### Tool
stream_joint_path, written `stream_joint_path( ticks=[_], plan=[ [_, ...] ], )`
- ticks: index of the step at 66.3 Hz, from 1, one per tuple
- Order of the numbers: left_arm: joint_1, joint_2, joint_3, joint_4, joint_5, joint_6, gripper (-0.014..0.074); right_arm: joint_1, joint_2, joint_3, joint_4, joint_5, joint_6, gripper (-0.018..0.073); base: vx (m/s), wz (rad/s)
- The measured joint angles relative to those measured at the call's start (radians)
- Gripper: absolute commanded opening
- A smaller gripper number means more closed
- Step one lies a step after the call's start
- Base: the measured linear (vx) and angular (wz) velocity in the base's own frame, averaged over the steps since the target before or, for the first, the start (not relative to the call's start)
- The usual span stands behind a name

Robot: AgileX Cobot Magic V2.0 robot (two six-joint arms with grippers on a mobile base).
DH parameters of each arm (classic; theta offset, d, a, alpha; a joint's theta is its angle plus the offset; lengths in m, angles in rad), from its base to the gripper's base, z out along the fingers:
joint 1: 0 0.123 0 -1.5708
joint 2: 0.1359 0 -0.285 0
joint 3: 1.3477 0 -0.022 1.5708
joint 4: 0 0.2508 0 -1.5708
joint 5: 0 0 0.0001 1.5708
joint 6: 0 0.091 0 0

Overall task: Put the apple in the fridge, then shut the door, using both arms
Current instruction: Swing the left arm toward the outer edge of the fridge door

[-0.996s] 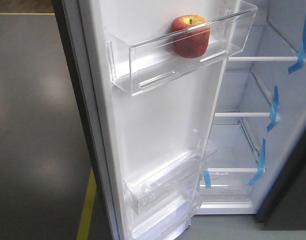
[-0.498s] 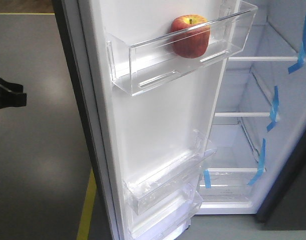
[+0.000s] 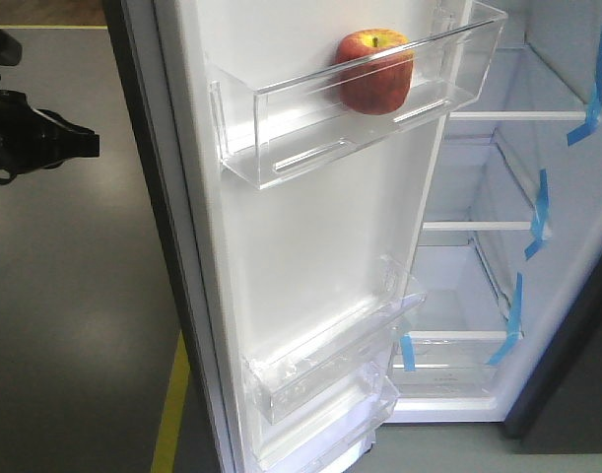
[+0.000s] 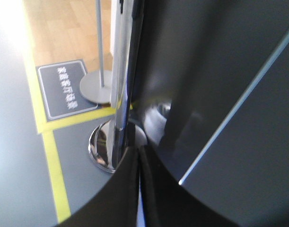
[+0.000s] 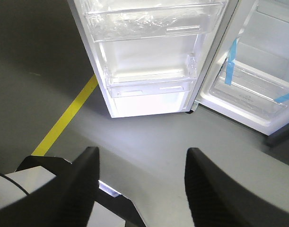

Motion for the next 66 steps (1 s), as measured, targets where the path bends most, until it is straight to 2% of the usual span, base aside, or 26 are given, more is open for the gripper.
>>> stream_joint_path(
  ticks=[15, 28, 41, 56, 66],
  plan=[
    [-0.053, 0.098, -0.094, -0.039, 0.005, 0.006, -0.0006, 0.000, 0.000, 0.000, 0.000, 0.000, 0.000, 0.0386, 0.00, 0.00],
    [-0.074, 0.147, -0.130, -0.064, 0.020, 0.013, -0.0006, 0.000, 0.000, 0.000, 0.000, 0.000, 0.000, 0.0386, 0.00, 0.00],
    [-0.118, 0.155, -0.136, -0.074, 0.032, 0.063, -0.0006, 0.000, 0.000, 0.000, 0.000, 0.000, 0.000, 0.0386, 0.00, 0.00],
    [-0.160, 0.146, -0.136, -0.067, 0.091, 0.103, -0.0006, 0.000, 0.000, 0.000, 0.000, 0.000, 0.000, 0.0386, 0.00, 0.01],
    [-0.201, 0.141, -0.136, -0.073, 0.182, 0.129, -0.0006, 0.000, 0.000, 0.000, 0.000, 0.000, 0.000, 0.0386, 0.00, 0.02]
  ],
)
